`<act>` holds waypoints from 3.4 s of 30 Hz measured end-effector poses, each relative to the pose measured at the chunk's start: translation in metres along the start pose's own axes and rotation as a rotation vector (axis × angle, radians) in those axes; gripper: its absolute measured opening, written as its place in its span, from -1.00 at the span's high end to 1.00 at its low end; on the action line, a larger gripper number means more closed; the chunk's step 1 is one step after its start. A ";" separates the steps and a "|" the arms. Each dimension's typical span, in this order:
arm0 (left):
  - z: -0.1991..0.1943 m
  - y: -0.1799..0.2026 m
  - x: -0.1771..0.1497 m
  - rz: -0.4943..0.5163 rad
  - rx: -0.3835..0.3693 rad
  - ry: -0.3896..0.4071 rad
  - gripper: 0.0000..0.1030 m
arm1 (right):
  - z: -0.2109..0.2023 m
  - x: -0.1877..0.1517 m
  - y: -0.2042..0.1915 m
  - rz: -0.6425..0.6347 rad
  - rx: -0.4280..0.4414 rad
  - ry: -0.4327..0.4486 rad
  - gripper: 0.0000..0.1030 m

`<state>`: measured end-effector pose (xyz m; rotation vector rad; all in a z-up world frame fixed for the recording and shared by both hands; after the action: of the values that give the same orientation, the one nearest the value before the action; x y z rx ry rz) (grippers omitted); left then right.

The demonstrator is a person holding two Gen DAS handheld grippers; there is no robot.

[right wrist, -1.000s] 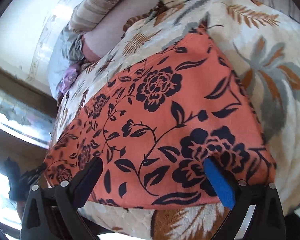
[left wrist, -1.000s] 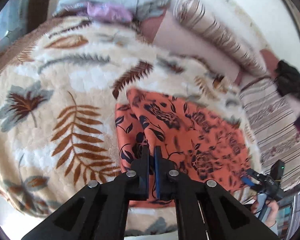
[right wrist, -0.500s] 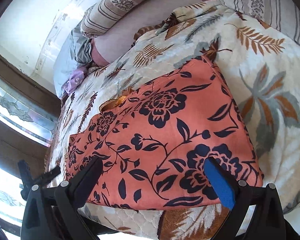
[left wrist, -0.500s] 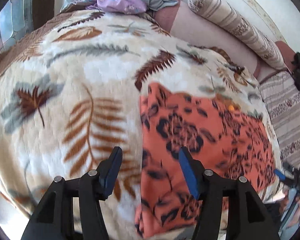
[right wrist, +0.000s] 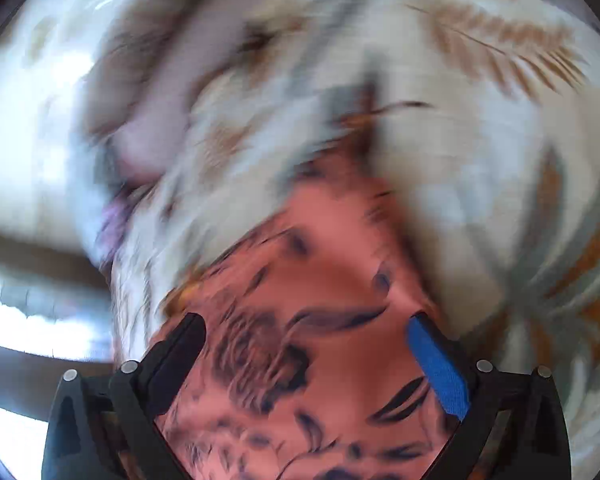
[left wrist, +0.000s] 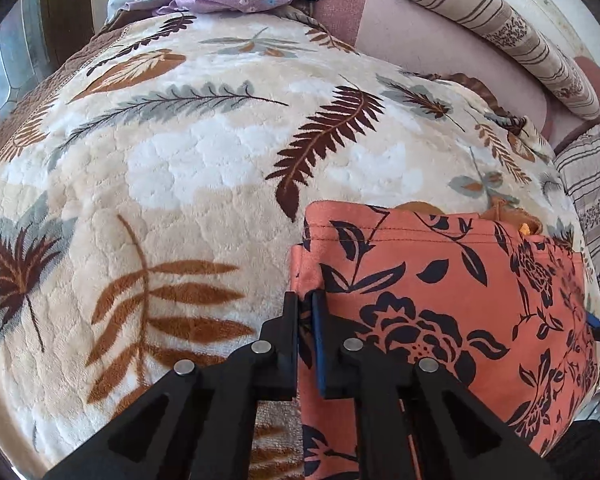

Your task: Fold small clothes

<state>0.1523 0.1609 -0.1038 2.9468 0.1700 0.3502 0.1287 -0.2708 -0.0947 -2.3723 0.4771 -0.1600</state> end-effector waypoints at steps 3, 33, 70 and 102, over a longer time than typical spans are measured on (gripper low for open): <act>-0.022 0.000 0.005 0.019 0.005 0.076 0.89 | -0.016 0.000 -0.029 -0.074 0.064 0.019 -0.99; -0.043 0.078 -0.094 0.295 -0.038 0.012 -0.34 | -0.010 -0.141 -0.025 -0.331 -0.070 -0.161 -0.92; -0.022 0.198 -0.078 0.299 0.047 0.026 -0.58 | -0.019 -0.145 0.031 0.066 0.018 0.121 -0.69; 0.000 0.219 -0.093 0.379 -0.052 0.027 -0.71 | -0.019 -0.120 0.016 0.054 -0.186 0.097 0.81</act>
<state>0.0833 -0.0656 -0.0854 2.9121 -0.3929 0.4347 0.0089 -0.2476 -0.0891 -2.5390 0.6256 -0.2152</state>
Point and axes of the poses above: each gripper's, at about its wrist camera, not at the fingertips, and z roughly the way its jaws point, y to its right, x to its top, the point moved 5 cm from there along z, roughly the way its jaws point, and after that the axes turned 15 degrees about -y, right-handed, at the moved point
